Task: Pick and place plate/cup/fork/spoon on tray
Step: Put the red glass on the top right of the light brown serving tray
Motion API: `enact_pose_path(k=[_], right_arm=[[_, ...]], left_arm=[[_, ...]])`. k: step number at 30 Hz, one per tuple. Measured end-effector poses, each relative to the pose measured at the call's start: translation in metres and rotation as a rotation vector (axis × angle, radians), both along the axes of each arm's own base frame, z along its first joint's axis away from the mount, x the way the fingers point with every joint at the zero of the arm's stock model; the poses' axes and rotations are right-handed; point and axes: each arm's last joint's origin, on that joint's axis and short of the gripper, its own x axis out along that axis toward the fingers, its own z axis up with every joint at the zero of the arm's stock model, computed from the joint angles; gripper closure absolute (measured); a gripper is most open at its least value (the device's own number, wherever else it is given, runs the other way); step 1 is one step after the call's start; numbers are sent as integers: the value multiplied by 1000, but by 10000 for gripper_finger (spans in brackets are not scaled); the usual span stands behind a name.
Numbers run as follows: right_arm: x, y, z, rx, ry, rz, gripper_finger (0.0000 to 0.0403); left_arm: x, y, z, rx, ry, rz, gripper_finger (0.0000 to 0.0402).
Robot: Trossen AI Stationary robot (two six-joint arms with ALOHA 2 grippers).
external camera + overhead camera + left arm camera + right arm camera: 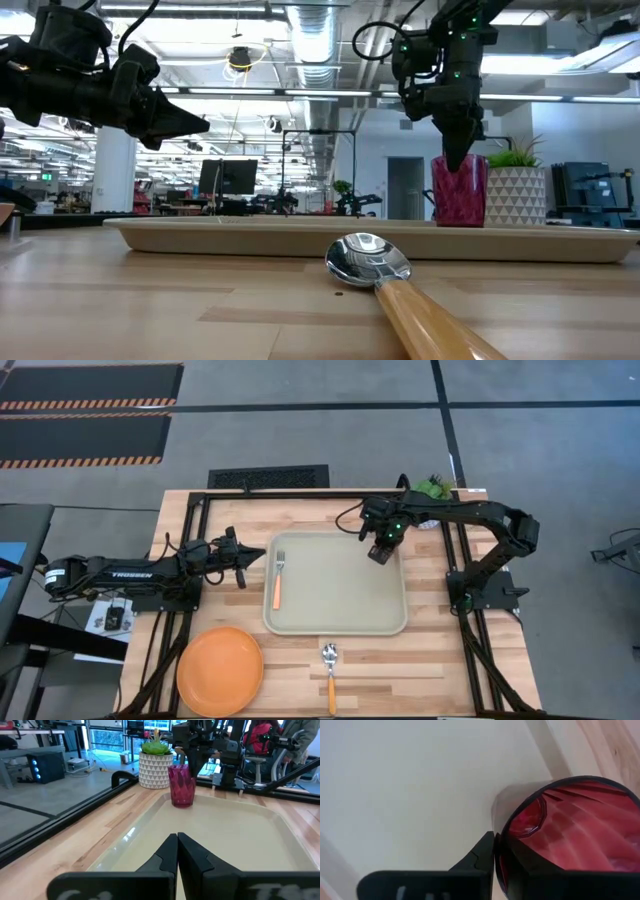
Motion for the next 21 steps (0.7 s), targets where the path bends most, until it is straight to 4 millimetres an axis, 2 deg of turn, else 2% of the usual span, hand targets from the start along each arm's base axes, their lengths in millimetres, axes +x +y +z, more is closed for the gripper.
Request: enact_pose_path(k=[14,21], right_arm=[[0,0,0,-2,-3,5,348],[0,0,0,-4,-3,7,307]], left_arm=[[0,0,0,0,0,0,401],[0,0,0,0,0,0,401]])
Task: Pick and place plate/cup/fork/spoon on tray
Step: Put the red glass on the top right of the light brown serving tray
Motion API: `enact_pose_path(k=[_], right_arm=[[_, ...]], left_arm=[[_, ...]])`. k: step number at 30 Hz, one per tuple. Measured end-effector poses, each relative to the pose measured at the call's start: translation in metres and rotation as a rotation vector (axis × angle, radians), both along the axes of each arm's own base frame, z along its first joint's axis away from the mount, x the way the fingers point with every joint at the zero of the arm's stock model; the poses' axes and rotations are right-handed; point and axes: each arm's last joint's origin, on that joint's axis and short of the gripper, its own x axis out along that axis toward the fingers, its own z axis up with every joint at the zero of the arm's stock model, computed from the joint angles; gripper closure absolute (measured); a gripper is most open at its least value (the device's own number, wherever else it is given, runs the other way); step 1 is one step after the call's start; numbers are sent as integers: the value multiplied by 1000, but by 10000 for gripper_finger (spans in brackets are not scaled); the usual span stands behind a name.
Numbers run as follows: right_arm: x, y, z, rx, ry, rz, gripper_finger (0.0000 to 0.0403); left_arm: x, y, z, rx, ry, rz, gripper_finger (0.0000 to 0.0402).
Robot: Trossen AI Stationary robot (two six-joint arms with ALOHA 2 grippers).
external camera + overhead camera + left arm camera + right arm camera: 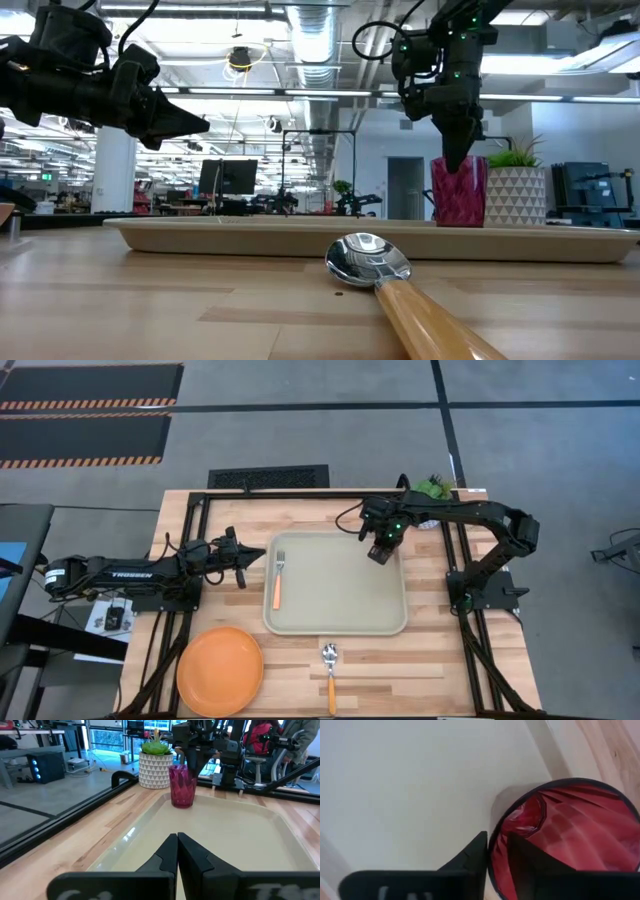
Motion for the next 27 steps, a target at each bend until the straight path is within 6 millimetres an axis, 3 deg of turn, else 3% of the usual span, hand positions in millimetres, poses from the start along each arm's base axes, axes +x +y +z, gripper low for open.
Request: enact_pose_path(k=[22,27], right_arm=[[3,8,0,-27,11,19,231],[2,8,11,-63,-7,15,226]], left_arm=[[0,0,0,2,0,0,401],[0,0,0,2,0,0,401]])
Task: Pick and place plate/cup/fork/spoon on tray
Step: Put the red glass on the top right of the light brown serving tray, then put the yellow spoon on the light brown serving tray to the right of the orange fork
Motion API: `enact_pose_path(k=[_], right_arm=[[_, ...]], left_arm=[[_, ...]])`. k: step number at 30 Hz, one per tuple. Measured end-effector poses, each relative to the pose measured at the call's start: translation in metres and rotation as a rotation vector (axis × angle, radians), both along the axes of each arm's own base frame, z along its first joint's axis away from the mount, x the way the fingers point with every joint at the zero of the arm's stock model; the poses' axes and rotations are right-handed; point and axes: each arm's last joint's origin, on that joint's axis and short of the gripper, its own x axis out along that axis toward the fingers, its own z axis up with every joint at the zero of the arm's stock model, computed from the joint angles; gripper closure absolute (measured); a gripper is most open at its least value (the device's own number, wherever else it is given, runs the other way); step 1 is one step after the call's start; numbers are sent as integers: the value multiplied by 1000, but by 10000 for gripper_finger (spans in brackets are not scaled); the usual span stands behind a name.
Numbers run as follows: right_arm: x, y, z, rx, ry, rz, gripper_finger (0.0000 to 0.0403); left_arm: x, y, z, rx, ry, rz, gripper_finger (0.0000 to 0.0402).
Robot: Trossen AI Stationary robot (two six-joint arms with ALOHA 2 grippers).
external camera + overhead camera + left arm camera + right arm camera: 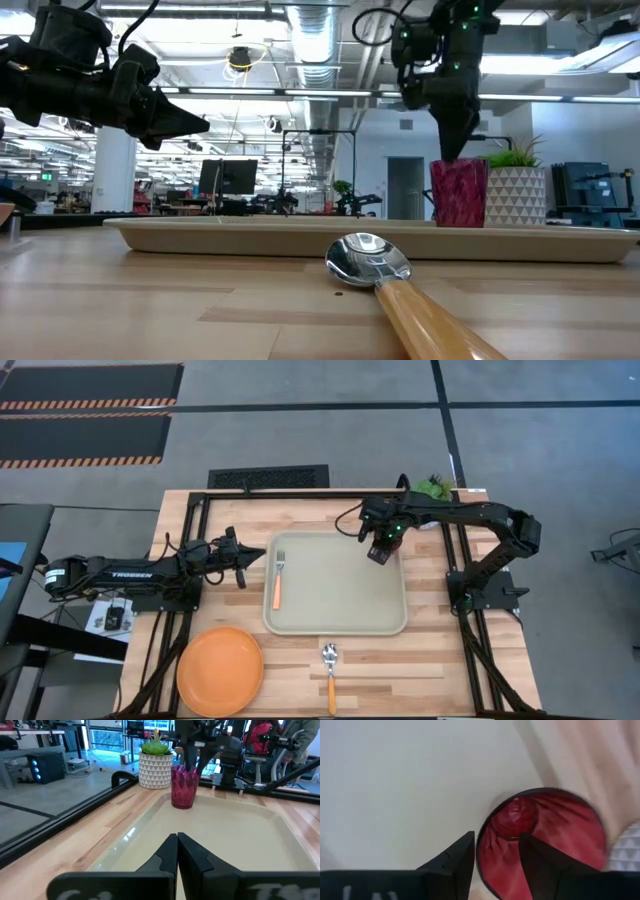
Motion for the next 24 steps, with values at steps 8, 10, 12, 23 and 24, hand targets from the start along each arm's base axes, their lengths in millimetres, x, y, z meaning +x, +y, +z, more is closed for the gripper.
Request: enact_pose_path(k=[8,10,12,23,24], right_arm=[[-2,11,36,-63,-91,27,240],[-3,19,40,-58,-112,21,254],[-2,30,43,-46,-132,7,273],[23,143,32,25,-257,-2,376],[25,155,31,33,-275,-14,382]], left_arm=[[0,0,0,0,0,0,401],[0,0,0,0,0,0,401],[0,0,0,0,0,0,401],[0,-3,-6,-86,41,-12,401],[0,-4,-6,-94,43,-22,401]])
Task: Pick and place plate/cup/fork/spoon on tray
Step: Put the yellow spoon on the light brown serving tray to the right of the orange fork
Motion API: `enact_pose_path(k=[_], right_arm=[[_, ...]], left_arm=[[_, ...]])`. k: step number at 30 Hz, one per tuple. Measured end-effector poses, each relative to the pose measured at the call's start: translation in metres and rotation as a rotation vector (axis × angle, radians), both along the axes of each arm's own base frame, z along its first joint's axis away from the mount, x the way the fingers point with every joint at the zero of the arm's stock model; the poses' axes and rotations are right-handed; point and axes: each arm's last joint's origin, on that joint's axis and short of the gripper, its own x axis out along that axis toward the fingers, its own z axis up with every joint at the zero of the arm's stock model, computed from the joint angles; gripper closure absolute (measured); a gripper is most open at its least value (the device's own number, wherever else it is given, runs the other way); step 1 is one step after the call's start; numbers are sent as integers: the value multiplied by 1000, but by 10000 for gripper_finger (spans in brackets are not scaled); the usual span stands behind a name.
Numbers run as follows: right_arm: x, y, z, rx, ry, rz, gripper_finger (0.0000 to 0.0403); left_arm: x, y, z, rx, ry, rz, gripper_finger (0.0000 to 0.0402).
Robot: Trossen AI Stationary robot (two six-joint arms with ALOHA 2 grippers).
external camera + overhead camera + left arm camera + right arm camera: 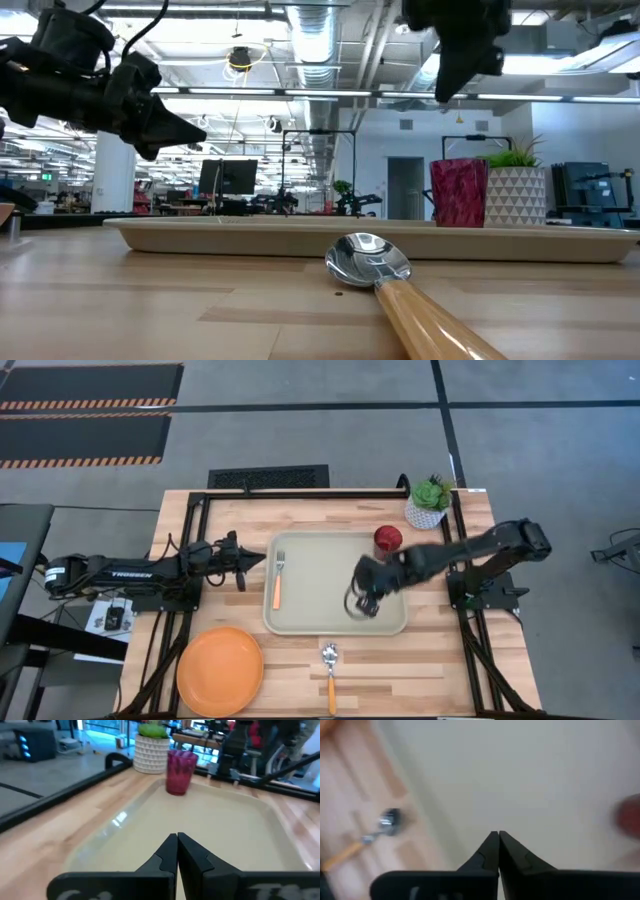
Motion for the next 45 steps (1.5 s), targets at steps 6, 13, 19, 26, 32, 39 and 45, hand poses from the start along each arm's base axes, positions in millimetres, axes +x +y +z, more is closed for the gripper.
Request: enact_pose_path(k=[6,13,19,26,32,39,45], right_arm=[[13,72,-26,115,-56,-74,384],[36,148,-63,194,16,-170,365],[71,187,-86,250,22,-272,316],[103,204,-108,262,55,-382,224],[113,208,-122,260,94,-471,204],[113,209,-130,276,114,-528,243],[117,212,-136,291,98,-502,283]], left_arm=[[2,-13,-4,-36,32,-83,402],[4,-29,-4,0,38,-141,401],[4,-40,-5,6,49,-192,401],[3,-49,-5,10,48,-241,401],[3,-53,-5,16,48,-252,401],[2,-56,-5,19,53,-276,401],[2,-56,-6,28,61,-272,401]])
